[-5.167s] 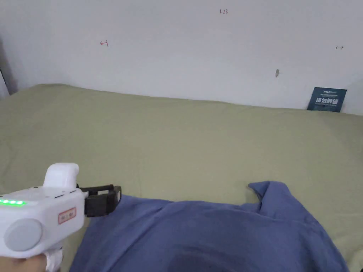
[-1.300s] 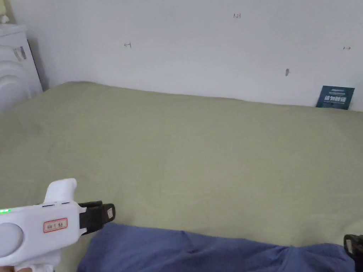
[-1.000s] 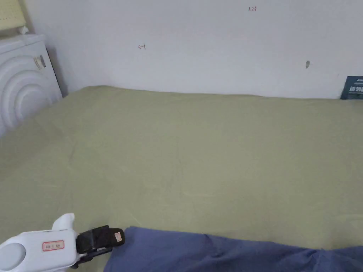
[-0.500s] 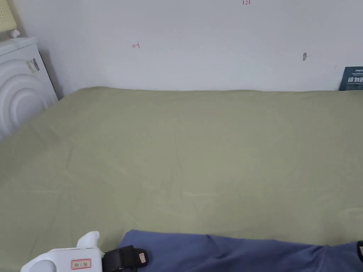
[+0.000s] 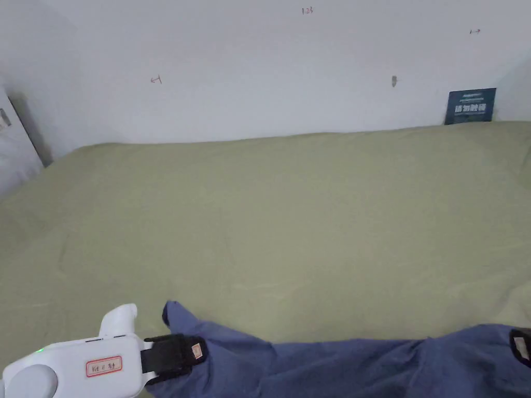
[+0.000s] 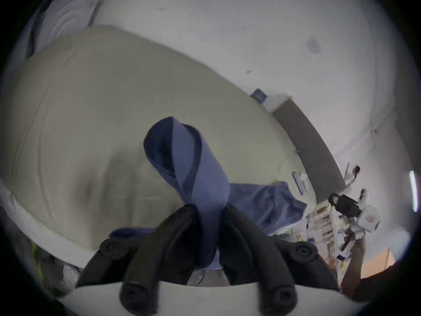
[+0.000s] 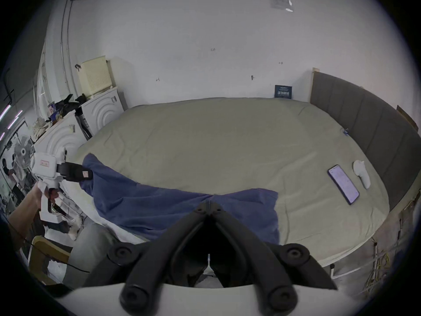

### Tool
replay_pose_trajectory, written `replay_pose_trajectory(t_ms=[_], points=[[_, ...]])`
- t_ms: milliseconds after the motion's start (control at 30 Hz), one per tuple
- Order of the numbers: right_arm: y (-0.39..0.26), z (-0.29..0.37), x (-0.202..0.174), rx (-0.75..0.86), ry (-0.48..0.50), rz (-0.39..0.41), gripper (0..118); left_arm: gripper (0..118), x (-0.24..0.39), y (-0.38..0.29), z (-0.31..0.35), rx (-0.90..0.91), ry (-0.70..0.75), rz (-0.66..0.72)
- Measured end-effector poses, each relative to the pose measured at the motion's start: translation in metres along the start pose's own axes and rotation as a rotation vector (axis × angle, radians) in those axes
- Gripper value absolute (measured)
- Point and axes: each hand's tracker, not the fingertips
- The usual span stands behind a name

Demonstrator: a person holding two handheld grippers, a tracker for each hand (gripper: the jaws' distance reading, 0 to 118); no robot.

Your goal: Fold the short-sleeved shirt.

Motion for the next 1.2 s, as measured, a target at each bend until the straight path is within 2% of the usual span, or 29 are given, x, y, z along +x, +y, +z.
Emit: replay_pose_trajectory(t_ms=[100,167,433,467,500,567,700,800,833,867,900,967,1033,1133,1200], points=[[0.0,0.01,0.007,0.02,-0.013,-0.005,0,15,0.054,0.01,-0.017,-0.023,0.01,-0.112],[-0.003,0.014,0.013,0.027,-0.015,-0.022,0,15,0.085,0.011,-0.041,-0.069,0.023,-0.121],[-0.015,0.016,0.034,0.005,-0.039,-0.057,0,16,0.157,-0.029,-0.142,-0.231,-0.117,-0.169],[-0.017,0.014,0.036,0.004,-0.039,-0.064,0,23,0.161,-0.035,-0.154,-0.248,-0.144,-0.186],[-0.019,0.013,0.039,0.003,-0.033,-0.075,0,37,0.162,-0.039,-0.165,-0.256,-0.146,-0.189],[-0.022,0.011,0.044,-0.004,-0.013,-0.106,0,79,0.159,-0.044,-0.178,-0.283,-0.177,-0.109],[-0.027,0.01,0.049,-0.019,-0.007,-0.114,0,80,0.134,-0.039,-0.163,-0.195,-0.267,0.116],[-0.03,0.008,0.049,-0.037,-0.013,-0.106,0,72,0.115,-0.031,-0.142,-0.147,-0.266,0.115],[-0.031,0.007,0.049,-0.039,-0.015,-0.104,0,55,0.11,-0.029,-0.136,-0.11,-0.225,0.079],[-0.031,0.007,0.048,-0.04,-0.015,-0.104,0,5,0.104,-0.028,-0.133,-0.097,-0.187,0.053],[-0.032,0.008,0.048,-0.039,-0.012,-0.105,0,0,0.099,-0.028,-0.133,-0.097,-0.158,0.05],[-0.032,0.009,0.047,-0.03,-0.006,-0.103,0,0,0.091,-0.036,-0.141,-0.108,-0.128,0.07],[-0.032,0.012,0.045,-0.025,-0.009,-0.099,0,0,0.084,-0.046,-0.154,-0.178,-0.169,0.094],[-0.03,0.018,0.044,-0.014,-0.026,-0.085,0,0,0.094,-0.067,-0.167,-0.202,-0.138,0.069],[-0.029,0.022,0.043,-0.009,-0.026,-0.083,0,0,0.105,-0.082,-0.179,-0.233,-0.172,0.063]])
